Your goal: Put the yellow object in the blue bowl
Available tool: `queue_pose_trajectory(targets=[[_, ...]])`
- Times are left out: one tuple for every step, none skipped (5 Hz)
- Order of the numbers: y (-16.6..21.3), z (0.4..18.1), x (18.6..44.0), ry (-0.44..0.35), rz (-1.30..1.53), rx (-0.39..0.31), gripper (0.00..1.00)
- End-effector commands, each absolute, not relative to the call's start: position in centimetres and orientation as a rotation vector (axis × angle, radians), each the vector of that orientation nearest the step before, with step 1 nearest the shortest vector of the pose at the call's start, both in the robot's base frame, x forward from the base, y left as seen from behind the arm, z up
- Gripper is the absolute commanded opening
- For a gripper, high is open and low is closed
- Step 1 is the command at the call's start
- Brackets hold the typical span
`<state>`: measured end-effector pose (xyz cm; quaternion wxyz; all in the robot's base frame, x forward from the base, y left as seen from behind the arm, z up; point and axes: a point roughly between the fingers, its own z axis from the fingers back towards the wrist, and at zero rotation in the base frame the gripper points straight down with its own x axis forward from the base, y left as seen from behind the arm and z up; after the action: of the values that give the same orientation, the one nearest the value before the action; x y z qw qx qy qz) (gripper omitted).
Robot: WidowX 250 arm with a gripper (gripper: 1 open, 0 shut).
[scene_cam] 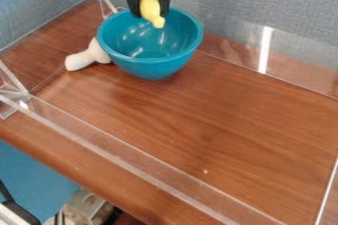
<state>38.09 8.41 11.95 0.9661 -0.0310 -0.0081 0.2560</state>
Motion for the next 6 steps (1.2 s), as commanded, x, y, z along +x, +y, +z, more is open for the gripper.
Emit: queue_pose_trajectory(targets=[[9.3, 14.0, 38.0, -0.095, 0.552, -0.044, 0.00], [9.6, 13.5, 38.1, -0.101, 0.566, -0.027, 0.00], [9.7, 13.0, 38.3, -0.109, 0.571, -0.009, 0.00], [9.9, 12.6, 38.5, -0.114, 0.574, 0.007, 0.00], [9.9, 12.3, 38.6, -0.120, 0.567, 0.018, 0.00], [9.8, 12.0, 38.6, -0.125, 0.559, 0.031, 0.00]])
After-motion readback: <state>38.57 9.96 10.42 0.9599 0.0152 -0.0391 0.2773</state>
